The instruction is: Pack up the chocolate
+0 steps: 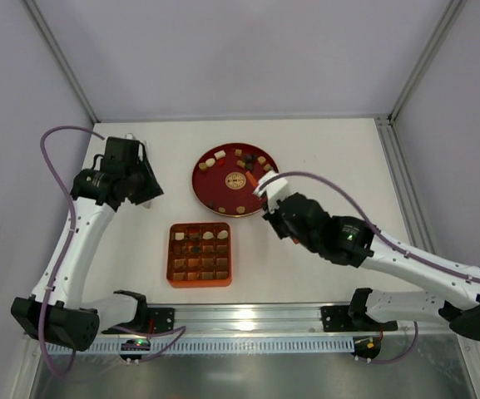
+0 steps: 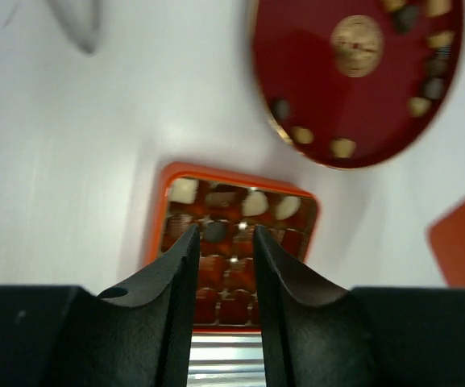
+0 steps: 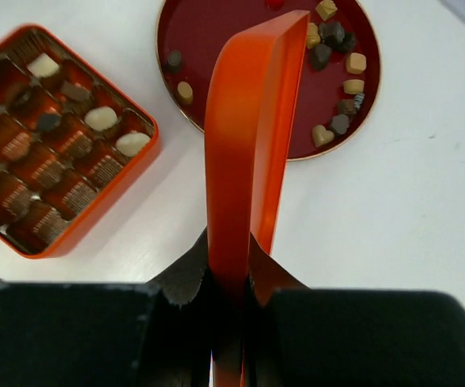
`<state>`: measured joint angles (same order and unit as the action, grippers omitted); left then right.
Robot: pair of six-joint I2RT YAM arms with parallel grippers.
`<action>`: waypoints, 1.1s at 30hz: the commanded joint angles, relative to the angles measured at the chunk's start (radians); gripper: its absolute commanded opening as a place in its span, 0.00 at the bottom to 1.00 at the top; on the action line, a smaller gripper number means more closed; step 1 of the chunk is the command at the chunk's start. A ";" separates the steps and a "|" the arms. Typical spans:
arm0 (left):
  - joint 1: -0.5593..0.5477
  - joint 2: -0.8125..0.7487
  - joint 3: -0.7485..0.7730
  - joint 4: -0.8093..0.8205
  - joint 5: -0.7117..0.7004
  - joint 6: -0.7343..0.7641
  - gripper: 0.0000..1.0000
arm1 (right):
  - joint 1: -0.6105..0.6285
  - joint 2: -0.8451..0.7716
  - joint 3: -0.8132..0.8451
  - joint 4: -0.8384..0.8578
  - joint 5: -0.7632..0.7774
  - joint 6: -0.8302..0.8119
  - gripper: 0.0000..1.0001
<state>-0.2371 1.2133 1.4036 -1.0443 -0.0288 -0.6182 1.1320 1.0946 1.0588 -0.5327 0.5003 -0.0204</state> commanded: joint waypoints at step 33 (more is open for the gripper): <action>0.032 -0.021 -0.802 0.478 0.135 -0.489 0.00 | -0.514 0.134 -0.720 1.640 -1.066 1.202 0.04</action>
<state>-0.1726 1.1957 0.6041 -0.6514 0.0910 -1.0405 0.6212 1.2304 0.3511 0.9283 -0.5476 1.1500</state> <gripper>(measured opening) 0.005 0.140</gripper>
